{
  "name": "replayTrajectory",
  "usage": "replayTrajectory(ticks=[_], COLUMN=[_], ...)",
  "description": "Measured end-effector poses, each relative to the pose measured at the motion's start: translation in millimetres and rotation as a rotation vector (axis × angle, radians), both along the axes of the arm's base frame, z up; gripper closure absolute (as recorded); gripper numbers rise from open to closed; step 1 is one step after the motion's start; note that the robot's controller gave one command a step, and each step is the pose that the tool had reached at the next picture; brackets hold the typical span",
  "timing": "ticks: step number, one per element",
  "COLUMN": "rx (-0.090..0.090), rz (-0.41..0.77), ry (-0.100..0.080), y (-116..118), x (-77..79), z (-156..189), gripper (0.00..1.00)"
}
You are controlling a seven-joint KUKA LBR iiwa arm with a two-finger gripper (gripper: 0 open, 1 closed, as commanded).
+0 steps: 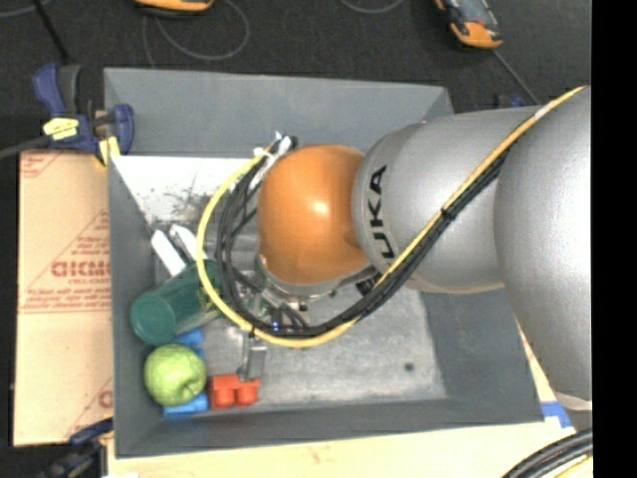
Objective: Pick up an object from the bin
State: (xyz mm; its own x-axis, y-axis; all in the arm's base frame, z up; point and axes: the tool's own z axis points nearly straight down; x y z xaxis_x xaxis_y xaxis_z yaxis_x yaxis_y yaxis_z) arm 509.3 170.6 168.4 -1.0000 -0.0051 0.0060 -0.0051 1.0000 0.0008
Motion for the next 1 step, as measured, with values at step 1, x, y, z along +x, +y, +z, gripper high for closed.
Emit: replayTrajectory(ticks=[1], rx=[0.002], rz=[-0.004], ry=[-0.008], y=[-0.7], x=[2.1], z=[4.4], gripper=[0.0])
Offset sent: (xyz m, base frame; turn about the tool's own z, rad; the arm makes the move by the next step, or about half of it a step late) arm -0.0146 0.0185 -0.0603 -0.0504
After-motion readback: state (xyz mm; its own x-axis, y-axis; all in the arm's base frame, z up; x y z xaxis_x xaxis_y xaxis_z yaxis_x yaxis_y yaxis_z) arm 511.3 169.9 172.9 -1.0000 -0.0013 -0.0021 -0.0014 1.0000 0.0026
